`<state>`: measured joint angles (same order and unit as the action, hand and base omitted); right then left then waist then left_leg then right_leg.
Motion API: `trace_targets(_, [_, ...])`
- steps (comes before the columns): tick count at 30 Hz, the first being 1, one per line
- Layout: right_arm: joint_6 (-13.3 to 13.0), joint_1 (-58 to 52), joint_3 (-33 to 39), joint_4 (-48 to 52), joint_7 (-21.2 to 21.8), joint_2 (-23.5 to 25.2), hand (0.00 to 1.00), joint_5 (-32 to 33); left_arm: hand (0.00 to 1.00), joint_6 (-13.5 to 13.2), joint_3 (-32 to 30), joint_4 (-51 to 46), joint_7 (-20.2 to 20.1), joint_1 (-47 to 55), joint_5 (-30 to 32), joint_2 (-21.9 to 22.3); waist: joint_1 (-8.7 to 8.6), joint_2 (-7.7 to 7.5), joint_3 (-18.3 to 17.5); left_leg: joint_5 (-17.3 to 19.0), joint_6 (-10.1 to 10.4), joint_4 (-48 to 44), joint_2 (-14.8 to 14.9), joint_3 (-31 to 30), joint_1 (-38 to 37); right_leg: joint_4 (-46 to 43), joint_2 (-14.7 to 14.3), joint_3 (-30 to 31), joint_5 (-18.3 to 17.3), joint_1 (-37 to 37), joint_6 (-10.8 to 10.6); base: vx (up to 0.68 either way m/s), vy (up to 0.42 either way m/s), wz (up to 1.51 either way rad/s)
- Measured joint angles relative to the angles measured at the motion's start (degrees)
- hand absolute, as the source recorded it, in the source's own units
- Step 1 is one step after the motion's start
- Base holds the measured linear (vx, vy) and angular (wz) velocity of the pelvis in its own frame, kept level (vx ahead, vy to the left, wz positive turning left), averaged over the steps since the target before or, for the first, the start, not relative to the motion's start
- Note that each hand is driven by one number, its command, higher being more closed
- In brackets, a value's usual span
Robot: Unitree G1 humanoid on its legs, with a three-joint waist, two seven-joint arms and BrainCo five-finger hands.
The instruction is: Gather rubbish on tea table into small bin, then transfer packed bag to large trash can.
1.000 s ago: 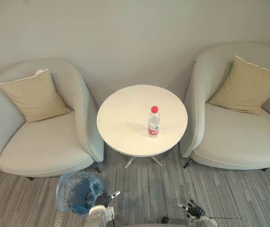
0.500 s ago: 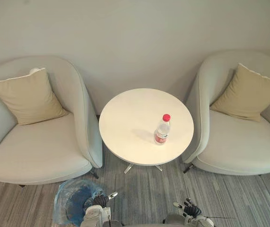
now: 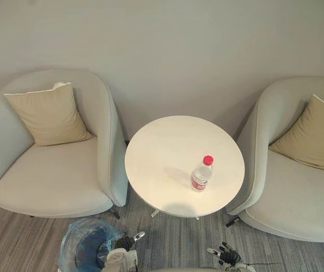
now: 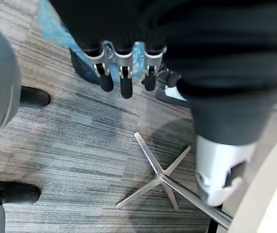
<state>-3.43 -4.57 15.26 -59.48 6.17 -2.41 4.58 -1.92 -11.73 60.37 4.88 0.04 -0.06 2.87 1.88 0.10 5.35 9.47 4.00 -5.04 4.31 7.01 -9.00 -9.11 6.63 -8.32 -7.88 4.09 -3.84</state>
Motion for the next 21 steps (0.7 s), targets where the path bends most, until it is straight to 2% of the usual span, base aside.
trace_targets(4, [0.0,-1.1,-4.1,5.5,-0.6,-0.2,0.00,0.0,0.00,0.0,2.3,0.0,0.2,-0.1,0.1,-1.2,-0.03,-0.58,0.0,-0.3,-0.5,-0.2,-1.1,-1.1,0.9,2.2,0.7,-0.2,1.3,0.7,-0.7,-0.02,0.056,0.10])
trace_targets(9, [-0.1,-5.7,-5.5,26.5,-2.7,-2.2,0.00,-0.1,0.00,-0.2,5.7,-0.1,0.6,0.5,1.2,-3.7,-0.37,-1.76,0.2,-0.8,-1.3,-0.2,-2.7,-2.0,2.9,3.1,1.8,0.2,1.9,-0.5,-1.4,-0.05,0.042,0.08])
trace_targets(12, [0.0,-6.6,-5.3,33.8,-4.2,-3.7,0.00,-0.8,0.00,-0.4,6.8,-0.1,0.8,1.2,2.2,-4.6,-0.84,-1.77,0.3,-0.9,-1.3,-0.2,-2.9,-2.8,3.0,3.6,1.9,0.3,1.9,-0.3,-1.5,-0.07,0.006,0.07])
trace_targets(21, [0.1,-6.3,-4.3,39.3,-8.3,-4.5,0.00,-4.9,0.00,-1.3,11.3,-0.1,0.8,1.9,3.4,-6.1,-1.66,-0.39,0.8,-2.7,-1.4,2.2,-3.1,-4.3,4.1,6.4,1.4,0.3,4.5,-1.0,-1.6,-0.06,-0.004,0.02])
